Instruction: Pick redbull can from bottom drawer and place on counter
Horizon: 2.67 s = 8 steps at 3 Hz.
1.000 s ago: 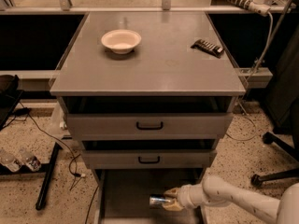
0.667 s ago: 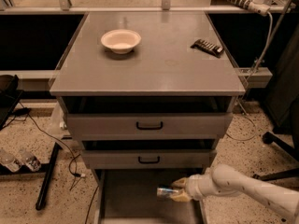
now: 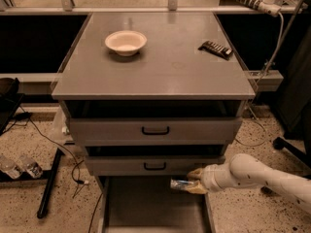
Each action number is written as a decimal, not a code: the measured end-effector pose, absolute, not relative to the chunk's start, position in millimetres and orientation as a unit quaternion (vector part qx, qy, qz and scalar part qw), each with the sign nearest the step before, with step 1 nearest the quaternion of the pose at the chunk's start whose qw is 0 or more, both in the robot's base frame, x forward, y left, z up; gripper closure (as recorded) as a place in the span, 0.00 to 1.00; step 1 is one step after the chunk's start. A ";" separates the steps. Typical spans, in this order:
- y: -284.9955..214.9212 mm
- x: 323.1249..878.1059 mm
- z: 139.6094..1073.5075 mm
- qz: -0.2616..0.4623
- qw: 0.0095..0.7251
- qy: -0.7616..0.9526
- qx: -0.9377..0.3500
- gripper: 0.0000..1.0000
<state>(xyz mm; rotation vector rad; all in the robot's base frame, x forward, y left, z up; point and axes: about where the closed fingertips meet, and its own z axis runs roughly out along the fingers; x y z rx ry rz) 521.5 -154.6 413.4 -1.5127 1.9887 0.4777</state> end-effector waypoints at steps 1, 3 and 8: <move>-154.6 521.4 413.6 0.179 0.295 0.747 -0.568 1.00; -148.3 474.3 527.2 0.125 0.357 0.696 -0.610 1.00; -165.5 455.8 887.2 0.037 0.492 0.588 -0.641 1.00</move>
Offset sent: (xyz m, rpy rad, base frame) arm -0.0350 -0.0017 0.1127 -0.0068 -0.1584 0.0546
